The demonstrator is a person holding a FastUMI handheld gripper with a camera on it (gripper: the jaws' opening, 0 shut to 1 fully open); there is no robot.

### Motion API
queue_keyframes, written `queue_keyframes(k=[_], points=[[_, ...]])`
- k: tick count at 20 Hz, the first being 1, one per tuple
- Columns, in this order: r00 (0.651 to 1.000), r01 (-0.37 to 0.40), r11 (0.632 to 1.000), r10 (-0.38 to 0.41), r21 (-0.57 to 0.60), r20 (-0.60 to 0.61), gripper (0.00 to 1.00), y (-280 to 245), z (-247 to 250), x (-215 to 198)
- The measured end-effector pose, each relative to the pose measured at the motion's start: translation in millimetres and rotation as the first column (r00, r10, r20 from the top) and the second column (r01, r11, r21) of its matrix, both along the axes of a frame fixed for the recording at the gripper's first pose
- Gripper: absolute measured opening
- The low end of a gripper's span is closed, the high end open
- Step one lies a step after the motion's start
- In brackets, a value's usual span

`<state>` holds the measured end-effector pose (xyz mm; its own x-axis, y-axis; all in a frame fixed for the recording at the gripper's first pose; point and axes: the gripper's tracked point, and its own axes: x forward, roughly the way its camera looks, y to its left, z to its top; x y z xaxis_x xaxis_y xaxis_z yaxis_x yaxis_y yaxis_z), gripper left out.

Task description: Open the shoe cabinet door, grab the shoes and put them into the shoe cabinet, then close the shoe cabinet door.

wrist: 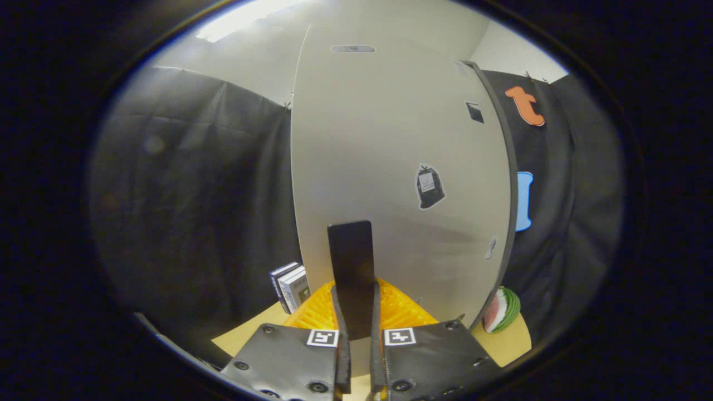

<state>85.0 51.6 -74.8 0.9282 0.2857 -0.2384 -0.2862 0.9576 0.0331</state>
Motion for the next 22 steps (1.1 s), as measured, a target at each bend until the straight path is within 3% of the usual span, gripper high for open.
queue_keyframes(k=[12,22], points=[[0.981,0.185,0.983,-0.183,-0.019,0.063,0.13,-80.0,18.1,-30.1],[0.926,0.361,0.932,-0.361,0.018,0.11,0.06,-141.1,34.3,-26.9]])
